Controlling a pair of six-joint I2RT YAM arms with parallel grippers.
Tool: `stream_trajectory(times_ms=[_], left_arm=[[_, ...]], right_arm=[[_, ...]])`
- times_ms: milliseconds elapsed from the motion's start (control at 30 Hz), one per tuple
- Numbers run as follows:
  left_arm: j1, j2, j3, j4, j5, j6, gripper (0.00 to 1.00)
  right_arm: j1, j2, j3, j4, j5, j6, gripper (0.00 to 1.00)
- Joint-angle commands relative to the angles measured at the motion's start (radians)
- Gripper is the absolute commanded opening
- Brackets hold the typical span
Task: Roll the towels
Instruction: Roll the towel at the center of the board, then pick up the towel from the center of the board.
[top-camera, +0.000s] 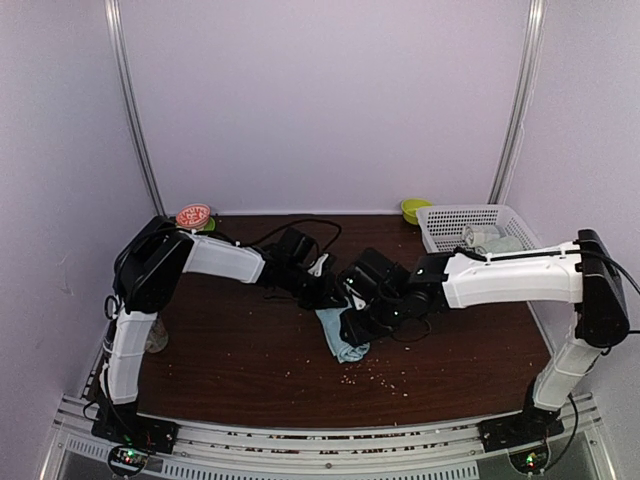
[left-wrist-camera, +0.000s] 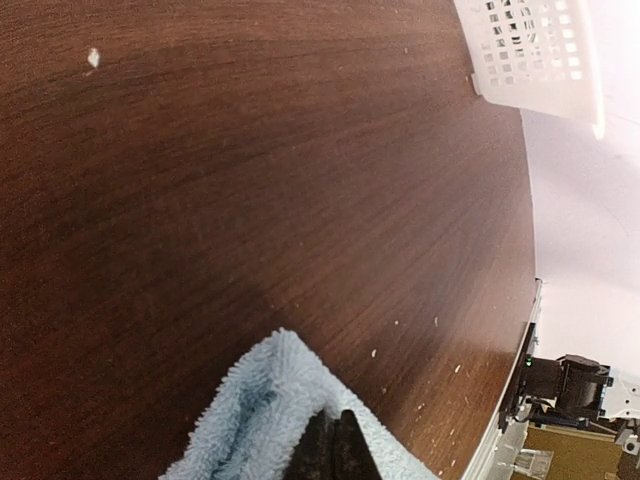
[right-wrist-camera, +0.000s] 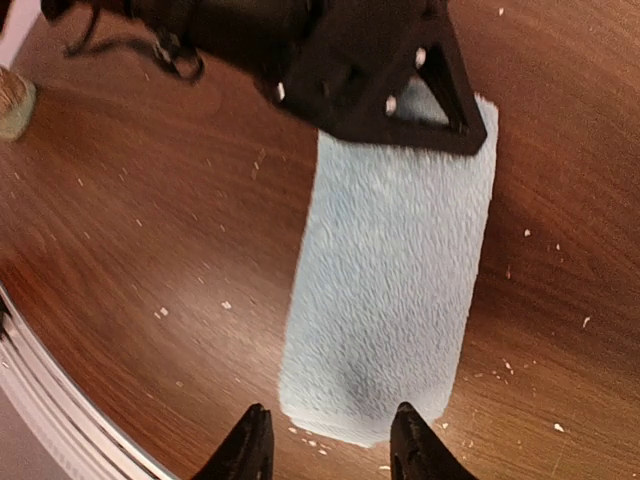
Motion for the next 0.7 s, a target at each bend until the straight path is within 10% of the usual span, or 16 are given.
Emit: stream_trajectory(times_ms=[0, 667], left_arm=[[0.013, 0.061, -0.045, -0.065, -0.064, 0.013, 0.00], [0.014, 0.083, -0.059, -0.053, -0.056, 0.013, 0.00]], right_arm=[[-0.017, 0.034, 0.079, 0.004, 0.015, -0.013, 0.36], [0.002, 0.144, -0.153, 0.121, -0.072, 0.053, 0.35]])
